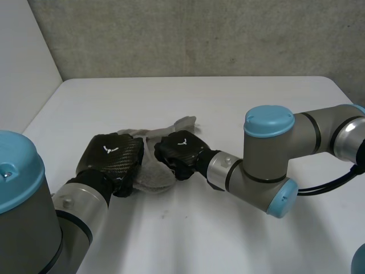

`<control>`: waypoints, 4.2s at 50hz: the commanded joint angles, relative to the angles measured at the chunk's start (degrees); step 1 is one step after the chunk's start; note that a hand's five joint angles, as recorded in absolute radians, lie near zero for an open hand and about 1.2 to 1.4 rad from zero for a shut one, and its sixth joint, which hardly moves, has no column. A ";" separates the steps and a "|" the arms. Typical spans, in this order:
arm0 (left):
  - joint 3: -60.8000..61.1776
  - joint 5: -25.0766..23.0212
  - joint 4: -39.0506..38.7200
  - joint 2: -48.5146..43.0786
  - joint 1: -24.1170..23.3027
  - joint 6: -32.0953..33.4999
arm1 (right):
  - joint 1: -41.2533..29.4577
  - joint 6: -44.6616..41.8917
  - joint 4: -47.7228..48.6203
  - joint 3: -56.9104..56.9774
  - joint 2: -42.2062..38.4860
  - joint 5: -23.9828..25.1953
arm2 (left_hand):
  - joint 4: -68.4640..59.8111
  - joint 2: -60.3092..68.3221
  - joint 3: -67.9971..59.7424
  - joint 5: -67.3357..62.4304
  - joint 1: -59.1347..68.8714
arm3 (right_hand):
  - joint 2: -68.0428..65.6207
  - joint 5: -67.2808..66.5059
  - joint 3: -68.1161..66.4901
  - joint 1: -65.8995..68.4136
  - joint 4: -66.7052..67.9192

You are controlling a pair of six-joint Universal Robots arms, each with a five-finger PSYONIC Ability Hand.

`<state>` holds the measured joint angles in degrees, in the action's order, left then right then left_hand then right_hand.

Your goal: Fold the towel.

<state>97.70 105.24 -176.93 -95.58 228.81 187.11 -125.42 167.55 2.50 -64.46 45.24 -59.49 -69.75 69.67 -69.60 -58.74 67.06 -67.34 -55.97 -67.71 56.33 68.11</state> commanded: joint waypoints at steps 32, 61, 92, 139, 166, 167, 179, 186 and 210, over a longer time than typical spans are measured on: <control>2.40 0.23 0.35 -6.82 -9.44 -4.48 | 9.40 -26.23 2.16 -20.44 21.47 -5.99 | 19.31 -19.23 19.15 18.29 -16.62 | 47.17 45.80 47.53 -36.15 -47.93; 7.50 -9.88 -1.84 2.68 19.74 -4.04 | -1.40 -26.49 3.74 7.24 -8.76 -3.00 | 38.01 -37.92 37.85 36.99 -35.32 | 26.82 25.44 27.18 -15.80 -27.58; 7.86 -10.23 -4.30 0.13 20.01 -3.95 | -1.58 -26.49 3.65 11.47 -10.02 -3.70 | 38.34 -38.26 38.19 37.33 -35.66 | -12.66 -14.03 -12.29 23.67 11.89; -35.74 -42.14 10.46 -41.79 20.54 31.56 | 15.73 -27.19 -6.45 -34.32 36.50 -4.32 | 25.05 -24.97 24.90 24.04 -22.37 | -12.66 -14.03 -12.29 23.67 11.89; -32.58 -34.93 10.37 -26.26 19.74 28.76 | 18.90 -26.40 -8.55 -23.53 36.32 -7.74 | -10.25 10.33 -10.40 -11.26 12.94 | -12.66 -14.03 -12.29 23.67 11.89; -32.57 -34.93 10.37 -26.23 19.74 28.75 | 18.90 -26.40 -8.56 -23.52 36.32 -7.75 | -10.25 10.33 -10.40 -11.26 12.94 | -12.66 -14.03 -12.29 23.67 11.89; -31.34 -33.53 18.80 -7.79 19.83 11.01 | 20.73 -24.29 -30.51 -3.23 40.89 -8.54 | -10.25 10.33 -10.40 -11.26 12.94 | -12.66 -14.03 -12.29 23.67 11.89; -25.66 -32.64 22.41 -5.84 20.01 2.92 | 21.53 -24.56 -35.19 -2.51 43.18 -7.31 | 4.11 -4.03 3.96 3.10 -1.43 | -12.66 -14.03 -12.29 23.67 11.89; -7.17 -32.82 11.26 -10.77 20.27 2.90 | 21.09 -25.61 -27.38 -18.68 35.35 -7.49 | 28.08 -28.00 27.92 27.06 -25.39 | -12.66 -14.03 -12.29 23.67 11.89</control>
<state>90.29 72.42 -165.06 -106.66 248.81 189.69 -104.57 141.94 -26.44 -81.05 80.51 -67.27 -38.11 38.13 -38.16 -28.09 38.22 -67.18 -56.39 -68.02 55.08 68.40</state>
